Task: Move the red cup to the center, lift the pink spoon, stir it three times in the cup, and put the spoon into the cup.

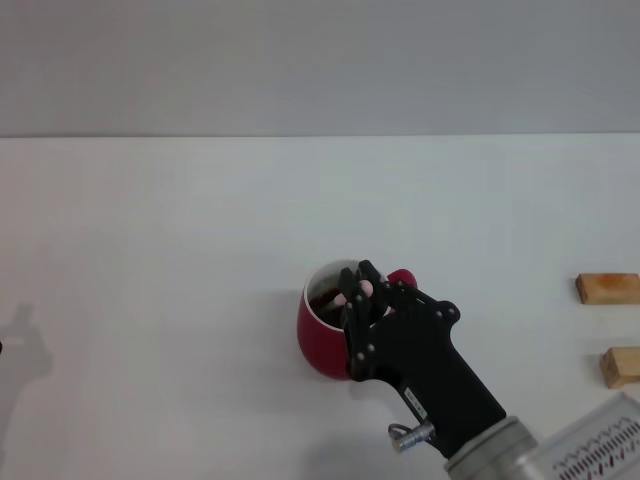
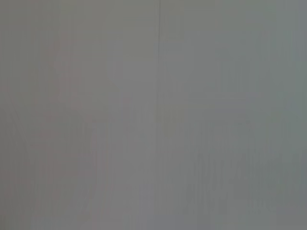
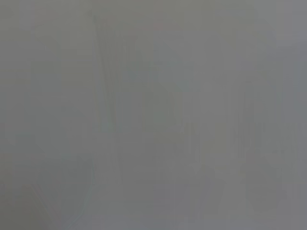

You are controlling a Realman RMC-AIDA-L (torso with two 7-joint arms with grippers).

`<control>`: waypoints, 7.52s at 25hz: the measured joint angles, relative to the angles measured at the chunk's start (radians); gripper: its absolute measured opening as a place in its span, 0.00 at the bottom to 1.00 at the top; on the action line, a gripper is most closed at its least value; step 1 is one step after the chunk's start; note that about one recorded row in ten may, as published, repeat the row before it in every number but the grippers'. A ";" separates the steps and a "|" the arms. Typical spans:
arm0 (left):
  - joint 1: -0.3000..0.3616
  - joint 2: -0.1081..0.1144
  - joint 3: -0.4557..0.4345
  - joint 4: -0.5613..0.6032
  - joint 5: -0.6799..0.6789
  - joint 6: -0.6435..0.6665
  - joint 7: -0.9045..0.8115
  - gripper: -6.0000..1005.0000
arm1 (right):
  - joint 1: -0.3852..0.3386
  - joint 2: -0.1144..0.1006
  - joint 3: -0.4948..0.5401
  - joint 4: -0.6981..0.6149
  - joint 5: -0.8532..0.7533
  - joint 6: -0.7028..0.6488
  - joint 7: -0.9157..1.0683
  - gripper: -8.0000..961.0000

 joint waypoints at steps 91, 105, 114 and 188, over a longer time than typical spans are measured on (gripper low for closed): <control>-0.014 -0.001 -0.015 0.005 0.001 -0.022 0.000 0.00 | -0.046 -0.003 0.150 -0.082 -0.184 0.073 0.048 0.09; -0.019 -0.002 -0.019 0.003 0.000 -0.034 0.000 0.00 | -0.120 -0.014 0.183 -0.067 -0.203 0.023 0.040 0.09; -0.021 -0.001 -0.015 0.003 0.001 -0.034 0.000 0.00 | -0.164 -0.009 0.130 -0.028 -0.228 0.042 0.039 0.09; 0.119 -0.006 -0.026 -0.022 -0.028 0.131 0.010 0.00 | -0.257 -0.007 0.226 -0.367 -0.262 -0.315 0.352 0.59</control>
